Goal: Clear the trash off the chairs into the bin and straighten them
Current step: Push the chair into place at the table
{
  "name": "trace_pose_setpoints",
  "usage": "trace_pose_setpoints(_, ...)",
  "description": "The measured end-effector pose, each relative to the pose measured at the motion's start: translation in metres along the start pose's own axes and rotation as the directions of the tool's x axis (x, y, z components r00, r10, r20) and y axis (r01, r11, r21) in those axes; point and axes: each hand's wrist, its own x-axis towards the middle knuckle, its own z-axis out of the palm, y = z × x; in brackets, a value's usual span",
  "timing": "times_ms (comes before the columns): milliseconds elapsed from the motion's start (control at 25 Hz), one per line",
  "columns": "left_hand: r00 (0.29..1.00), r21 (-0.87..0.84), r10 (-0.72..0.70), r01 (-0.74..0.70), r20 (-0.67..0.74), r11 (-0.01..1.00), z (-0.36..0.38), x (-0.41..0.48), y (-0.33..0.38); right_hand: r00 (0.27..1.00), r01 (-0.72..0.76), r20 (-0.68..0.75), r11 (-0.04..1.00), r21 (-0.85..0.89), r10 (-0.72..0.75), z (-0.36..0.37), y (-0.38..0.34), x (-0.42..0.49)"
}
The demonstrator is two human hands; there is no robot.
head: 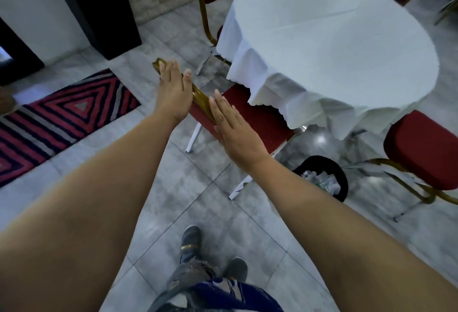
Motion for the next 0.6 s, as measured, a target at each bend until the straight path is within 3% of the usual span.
trace_pose_setpoints(120, 0.999, 0.023, 0.041, -0.041, 0.030, 0.999, 0.007, 0.025, 0.009, 0.998, -0.048, 0.024, 0.995, -0.092, 0.050, 0.002, 0.020, 0.013)
trace_pose_setpoints(280, 0.995, 0.027, 0.104, -0.104, -0.003, 0.994, 0.017, 0.036, 0.011, 0.998, -0.064, -0.006, 0.995, -0.080, 0.063, 0.000, 0.034, 0.018)
trace_pose_setpoints(600, 0.996, 0.160, 0.093, -0.094, 0.014, 0.983, 0.014, 0.036, 0.014, 0.989, -0.117, 0.074, 0.986, -0.119, 0.126, -0.009, 0.029, 0.018)
